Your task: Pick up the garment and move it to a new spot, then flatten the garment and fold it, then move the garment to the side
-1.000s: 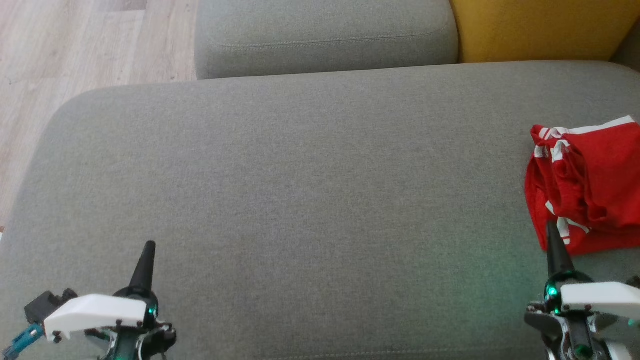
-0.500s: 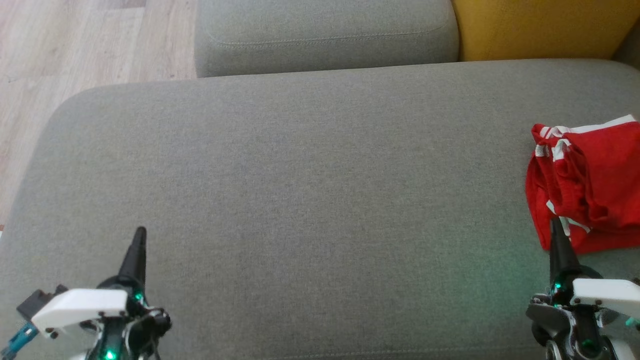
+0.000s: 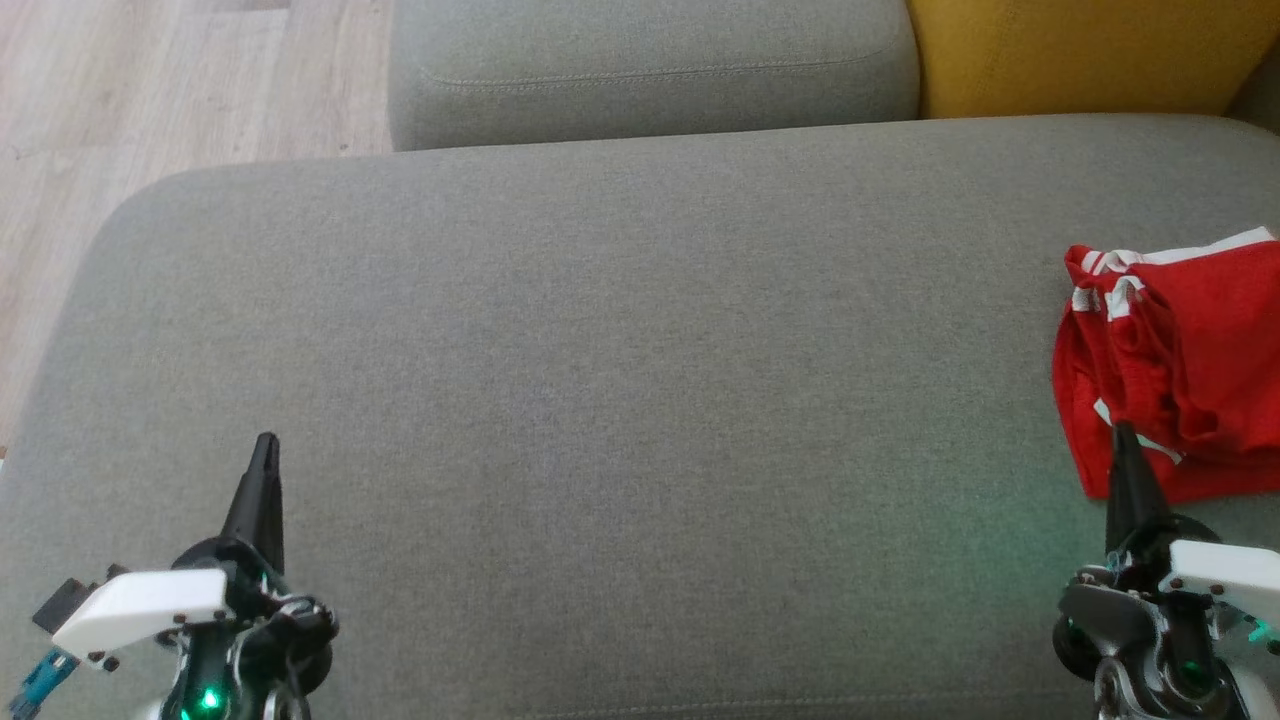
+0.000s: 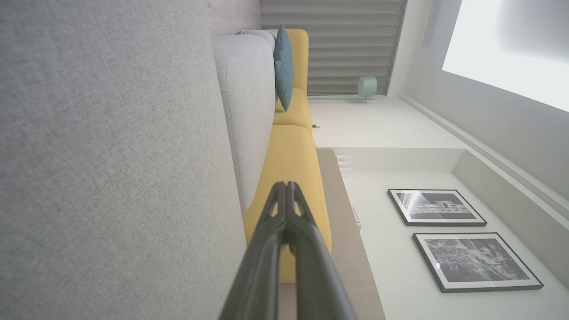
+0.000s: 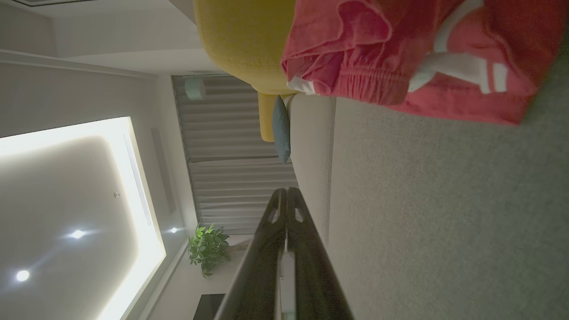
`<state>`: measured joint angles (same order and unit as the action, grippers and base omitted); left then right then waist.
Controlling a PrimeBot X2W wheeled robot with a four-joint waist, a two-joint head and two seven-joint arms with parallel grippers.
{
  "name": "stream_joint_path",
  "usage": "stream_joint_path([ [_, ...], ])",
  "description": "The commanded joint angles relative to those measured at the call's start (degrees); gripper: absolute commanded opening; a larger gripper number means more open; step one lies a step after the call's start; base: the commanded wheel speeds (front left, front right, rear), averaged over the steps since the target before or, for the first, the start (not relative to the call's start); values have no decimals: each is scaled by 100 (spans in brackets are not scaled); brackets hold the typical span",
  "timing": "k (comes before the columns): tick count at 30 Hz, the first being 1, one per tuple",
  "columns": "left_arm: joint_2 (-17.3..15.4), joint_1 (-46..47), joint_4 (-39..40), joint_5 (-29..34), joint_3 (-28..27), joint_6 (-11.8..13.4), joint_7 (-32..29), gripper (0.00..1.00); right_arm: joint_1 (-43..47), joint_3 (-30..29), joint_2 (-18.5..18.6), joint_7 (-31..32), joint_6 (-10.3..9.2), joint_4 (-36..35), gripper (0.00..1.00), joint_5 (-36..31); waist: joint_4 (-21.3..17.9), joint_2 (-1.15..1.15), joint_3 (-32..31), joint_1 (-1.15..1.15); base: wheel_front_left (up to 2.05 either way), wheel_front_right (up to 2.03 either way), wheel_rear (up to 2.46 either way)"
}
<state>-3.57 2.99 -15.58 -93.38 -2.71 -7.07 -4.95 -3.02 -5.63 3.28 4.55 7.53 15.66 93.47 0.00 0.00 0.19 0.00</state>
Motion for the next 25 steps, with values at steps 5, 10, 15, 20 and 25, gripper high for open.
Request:
stream_joint_path([
  [5, -42, 307, 160, -5, -229, -42, -32, 0, -299, 102, 98, 40, -4, -175, 0, 29, 0, 0, -1, 0, 0, 0, 0],
  [10, -35, 307, 159, 3, -238, -42, -39, 0, -300, 91, 90, 49, -4, -174, 0, 19, 0, 0, -1, 0, 0, 0, 0],
  [15, -29, 308, 159, 10, -247, -42, -46, 0, -301, 80, 82, 58, -4, -174, 0, 10, 0, 0, -1, 0, 0, 0, 0],
  [20, -23, 309, 159, 17, -256, -42, -53, 0, -301, 69, 75, 66, -4, -173, 0, 2, 0, 0, -1, 0, 0, 0, 0],
  [25, -17, 310, 158, 24, -264, -42, -60, 0, -302, 59, 68, 74, -4, -172, 0, -7, 0, 0, -1, 0, 0, 0, 0],
])
